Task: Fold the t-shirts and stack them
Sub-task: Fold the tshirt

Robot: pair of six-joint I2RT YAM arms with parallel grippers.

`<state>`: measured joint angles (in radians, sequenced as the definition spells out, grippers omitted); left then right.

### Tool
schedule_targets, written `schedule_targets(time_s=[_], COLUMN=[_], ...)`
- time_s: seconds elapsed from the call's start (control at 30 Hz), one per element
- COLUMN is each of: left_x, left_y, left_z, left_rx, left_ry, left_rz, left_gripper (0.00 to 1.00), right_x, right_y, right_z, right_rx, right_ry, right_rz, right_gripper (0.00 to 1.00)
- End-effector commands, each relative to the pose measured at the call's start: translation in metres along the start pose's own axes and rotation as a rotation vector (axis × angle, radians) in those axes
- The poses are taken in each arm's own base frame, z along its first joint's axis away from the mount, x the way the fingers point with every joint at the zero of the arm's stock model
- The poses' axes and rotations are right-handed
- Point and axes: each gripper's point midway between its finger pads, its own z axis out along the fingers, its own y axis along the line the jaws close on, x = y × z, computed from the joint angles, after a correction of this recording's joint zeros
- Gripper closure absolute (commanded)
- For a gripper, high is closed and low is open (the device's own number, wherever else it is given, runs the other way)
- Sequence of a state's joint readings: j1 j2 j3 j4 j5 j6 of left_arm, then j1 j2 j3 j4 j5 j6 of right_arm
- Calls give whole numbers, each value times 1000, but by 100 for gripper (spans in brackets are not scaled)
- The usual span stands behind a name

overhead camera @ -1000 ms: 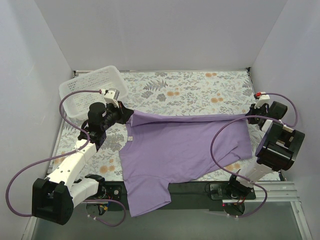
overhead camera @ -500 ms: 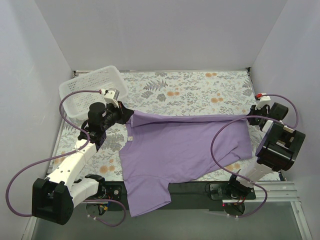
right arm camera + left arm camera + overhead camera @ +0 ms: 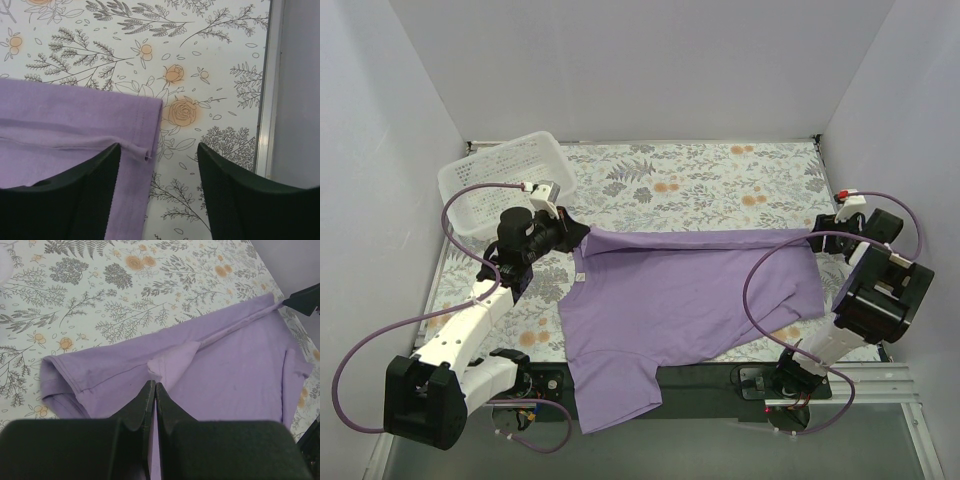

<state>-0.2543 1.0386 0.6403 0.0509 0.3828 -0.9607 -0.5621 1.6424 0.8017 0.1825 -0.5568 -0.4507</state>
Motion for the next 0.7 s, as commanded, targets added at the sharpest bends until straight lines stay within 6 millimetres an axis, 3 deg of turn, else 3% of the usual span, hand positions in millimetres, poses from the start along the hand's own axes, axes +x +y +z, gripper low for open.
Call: schedule_targets(time_s=[0.0, 0.3, 0.47, 0.67], left_x=[3, 12, 15, 33], left_y=[-5, -5, -8, -7], left_z=[-5, -4, -3, -2], left_rx=[18, 28, 41, 37], left_ry=[11, 49, 61, 141], left_rz=[-5, -26, -36, -78], left_gripper=[100, 100, 100, 100], right_x=[-15, -13, -10, -7], right_y=[9, 37, 45, 50], right_z=[-11, -22, -24, -25], right_rx=[-52, -177, -204, -223], right_ry=[-52, -71, -68, -63], right_rz=[-50, -86, -72, -63], right_gripper=[25, 21, 20, 20])
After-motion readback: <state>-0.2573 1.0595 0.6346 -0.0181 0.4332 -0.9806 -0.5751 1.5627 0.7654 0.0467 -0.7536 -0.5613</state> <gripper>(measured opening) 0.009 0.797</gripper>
